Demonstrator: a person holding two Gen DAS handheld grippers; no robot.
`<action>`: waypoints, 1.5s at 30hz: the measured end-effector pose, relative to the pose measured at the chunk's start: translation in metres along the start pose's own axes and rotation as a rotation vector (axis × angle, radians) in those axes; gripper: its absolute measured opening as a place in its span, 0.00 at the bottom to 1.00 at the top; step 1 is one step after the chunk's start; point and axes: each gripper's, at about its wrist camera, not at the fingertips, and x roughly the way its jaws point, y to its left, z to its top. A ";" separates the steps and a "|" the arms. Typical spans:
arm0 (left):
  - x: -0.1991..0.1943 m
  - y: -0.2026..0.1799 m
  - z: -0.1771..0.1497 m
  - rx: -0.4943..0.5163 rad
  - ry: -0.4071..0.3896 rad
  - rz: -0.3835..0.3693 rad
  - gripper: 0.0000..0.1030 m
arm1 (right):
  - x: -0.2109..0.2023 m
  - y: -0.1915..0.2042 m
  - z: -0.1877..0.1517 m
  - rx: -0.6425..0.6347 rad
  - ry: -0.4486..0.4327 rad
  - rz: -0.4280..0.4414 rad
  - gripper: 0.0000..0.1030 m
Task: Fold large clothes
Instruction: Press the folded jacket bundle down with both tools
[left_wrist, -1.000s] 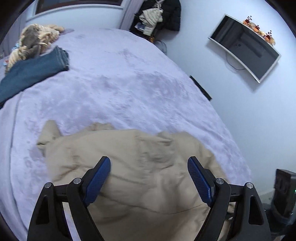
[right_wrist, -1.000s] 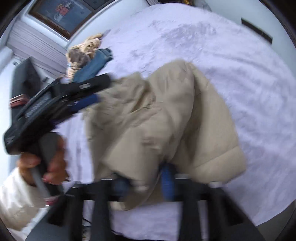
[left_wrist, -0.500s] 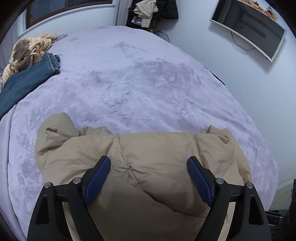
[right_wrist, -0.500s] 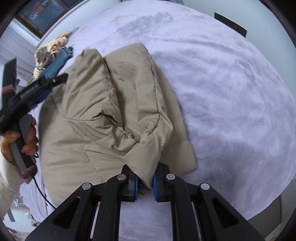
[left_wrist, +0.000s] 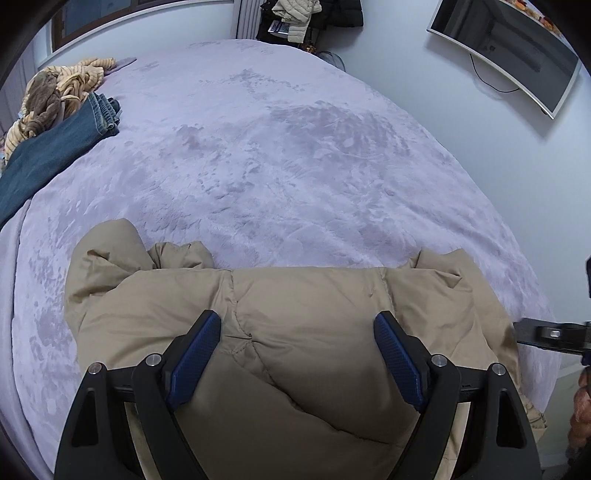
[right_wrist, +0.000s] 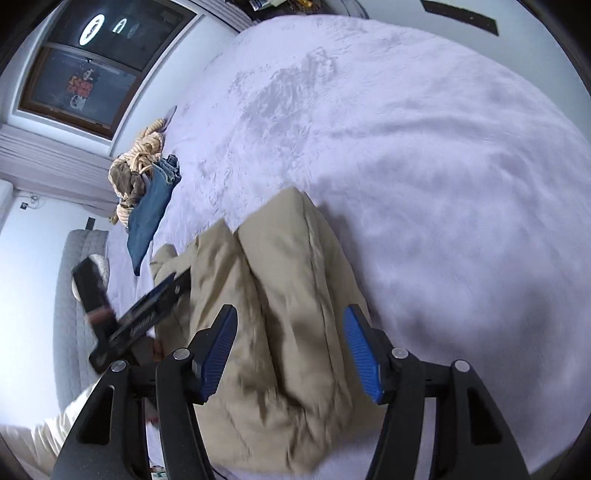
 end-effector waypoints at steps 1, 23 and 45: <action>0.000 0.000 0.000 -0.003 0.001 0.008 0.83 | 0.017 -0.003 0.010 0.002 0.026 -0.007 0.26; -0.005 -0.005 0.001 -0.042 0.038 0.076 0.85 | 0.036 0.024 -0.005 -0.083 0.207 0.157 0.75; -0.061 0.062 -0.095 -0.381 0.085 0.098 0.85 | 0.109 0.047 0.008 -0.075 0.375 0.157 0.09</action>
